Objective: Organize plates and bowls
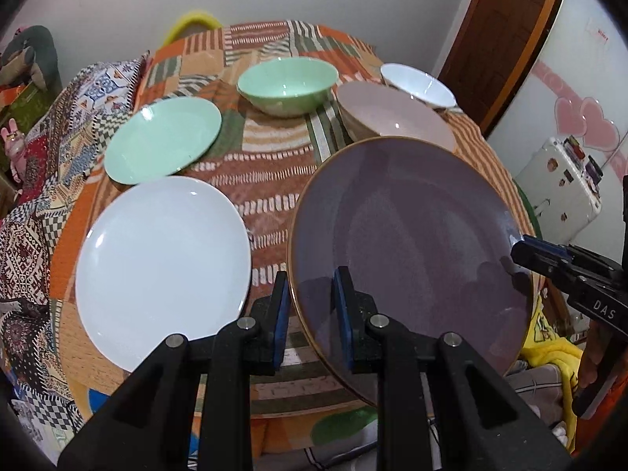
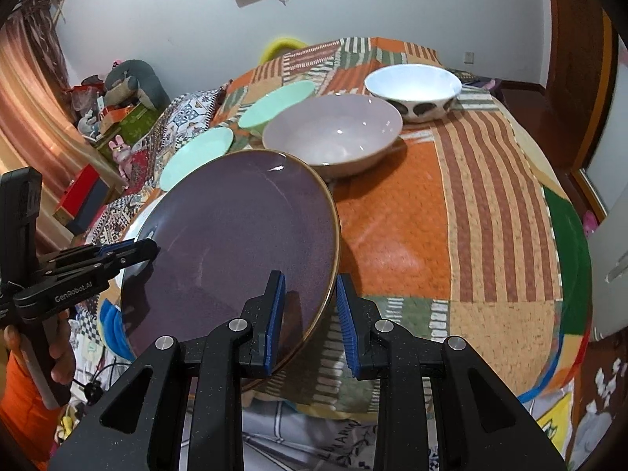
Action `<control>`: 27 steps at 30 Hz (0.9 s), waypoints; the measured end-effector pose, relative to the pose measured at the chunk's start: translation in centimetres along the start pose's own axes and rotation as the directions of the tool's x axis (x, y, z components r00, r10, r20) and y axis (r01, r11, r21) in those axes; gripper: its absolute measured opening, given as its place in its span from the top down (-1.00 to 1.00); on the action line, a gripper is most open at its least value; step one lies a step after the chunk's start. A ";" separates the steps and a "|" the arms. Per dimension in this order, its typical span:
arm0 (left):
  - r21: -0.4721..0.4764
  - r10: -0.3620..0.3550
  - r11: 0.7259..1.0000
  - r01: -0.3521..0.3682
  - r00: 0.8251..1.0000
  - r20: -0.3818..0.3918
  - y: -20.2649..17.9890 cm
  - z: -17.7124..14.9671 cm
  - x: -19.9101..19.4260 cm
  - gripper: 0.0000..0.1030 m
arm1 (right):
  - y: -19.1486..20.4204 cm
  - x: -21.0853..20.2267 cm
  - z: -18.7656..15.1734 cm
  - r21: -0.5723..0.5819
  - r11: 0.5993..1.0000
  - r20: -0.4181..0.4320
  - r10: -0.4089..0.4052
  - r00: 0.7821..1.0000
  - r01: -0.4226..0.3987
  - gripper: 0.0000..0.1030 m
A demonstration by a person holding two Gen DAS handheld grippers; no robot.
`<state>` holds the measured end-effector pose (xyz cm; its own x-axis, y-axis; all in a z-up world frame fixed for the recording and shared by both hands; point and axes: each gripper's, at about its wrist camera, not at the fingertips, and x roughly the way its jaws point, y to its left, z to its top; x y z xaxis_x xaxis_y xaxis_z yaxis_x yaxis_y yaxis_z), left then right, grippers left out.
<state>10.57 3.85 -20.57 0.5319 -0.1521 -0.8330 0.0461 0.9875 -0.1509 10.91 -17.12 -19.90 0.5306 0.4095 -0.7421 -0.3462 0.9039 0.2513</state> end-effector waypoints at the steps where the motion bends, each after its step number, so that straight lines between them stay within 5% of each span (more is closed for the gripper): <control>1: 0.005 0.000 1.000 0.000 1.000 -0.009 -0.1 0.0 0.4 0.57 | -0.2 0.2 -0.1 0.005 1.000 -0.005 -0.001 1.000 0.001 0.53; 16: 0.000 -0.032 0.999 0.033 0.994 -0.102 -0.3 0.3 4.8 0.51 | -2.0 2.6 -0.5 0.054 0.998 -0.061 -0.036 0.997 0.039 0.53; 27: 0.022 -0.022 0.999 0.025 0.995 -0.097 -0.7 0.1 5.3 0.43 | -1.9 3.4 -0.4 0.014 0.998 -0.071 -0.061 0.996 0.062 0.48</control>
<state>13.48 2.38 -24.83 0.4464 -0.1776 -0.8770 0.0782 0.9841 -0.1595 13.09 -17.45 -23.18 0.4943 0.3440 -0.7983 -0.3014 0.9292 0.2137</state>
